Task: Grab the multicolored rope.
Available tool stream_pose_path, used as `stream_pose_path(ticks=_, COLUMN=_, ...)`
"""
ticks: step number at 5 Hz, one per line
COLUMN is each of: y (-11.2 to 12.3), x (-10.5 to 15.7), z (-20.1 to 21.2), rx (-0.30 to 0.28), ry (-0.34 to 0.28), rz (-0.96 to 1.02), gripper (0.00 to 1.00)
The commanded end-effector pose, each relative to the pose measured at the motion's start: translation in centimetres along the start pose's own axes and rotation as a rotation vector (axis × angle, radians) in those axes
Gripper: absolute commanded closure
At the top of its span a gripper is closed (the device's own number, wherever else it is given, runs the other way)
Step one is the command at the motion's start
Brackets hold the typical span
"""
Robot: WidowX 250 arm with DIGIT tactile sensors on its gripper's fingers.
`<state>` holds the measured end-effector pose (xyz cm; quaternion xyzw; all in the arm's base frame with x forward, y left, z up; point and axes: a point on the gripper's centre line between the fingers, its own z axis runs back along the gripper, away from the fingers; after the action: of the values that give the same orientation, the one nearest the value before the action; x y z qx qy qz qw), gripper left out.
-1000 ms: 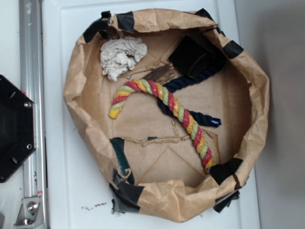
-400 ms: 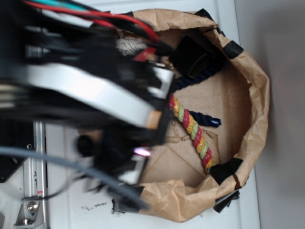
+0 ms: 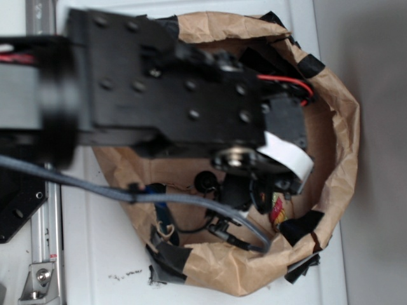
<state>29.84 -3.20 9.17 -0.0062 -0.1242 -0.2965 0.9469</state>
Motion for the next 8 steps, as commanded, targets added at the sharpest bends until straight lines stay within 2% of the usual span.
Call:
stream_pose_path(ticks=1, y=-3.5, x=1.7, z=-4.0, rx=0.057, ry=0.044, rz=-0.156, gripper=0.00)
stream_pose_path(ticks=2, y=-5.3, x=2.6, z=-5.7, rx=0.114, ry=0.046, rz=-0.245, gripper=0.00)
stream_pose_path(ticks=3, y=-5.1, x=3.0, z=-6.8, rx=0.022, ry=0.076, rz=-0.235, gripper=0.38)
stream_pose_path(ticks=4, y=-3.9, x=1.7, z=-6.9, rx=-0.069, ry=0.119, rz=-0.121, gripper=1.00)
stream_pose_path(ticks=5, y=-2.5, x=0.9, z=-6.7, rx=-0.108, ry=0.123, rz=0.063, gripper=1.00)
stream_pose_path(ticks=6, y=-1.2, x=0.3, z=-6.6, rx=-0.050, ry=0.176, rz=0.165, gripper=1.00)
stream_pose_path(ticks=7, y=-0.8, x=0.0, z=-5.5, rx=-0.005, ry=0.205, rz=0.278, gripper=1.00)
stream_pose_path(ticks=8, y=0.3, x=-0.5, z=-0.4, rx=0.041, ry=0.150, rz=0.526, gripper=1.00)
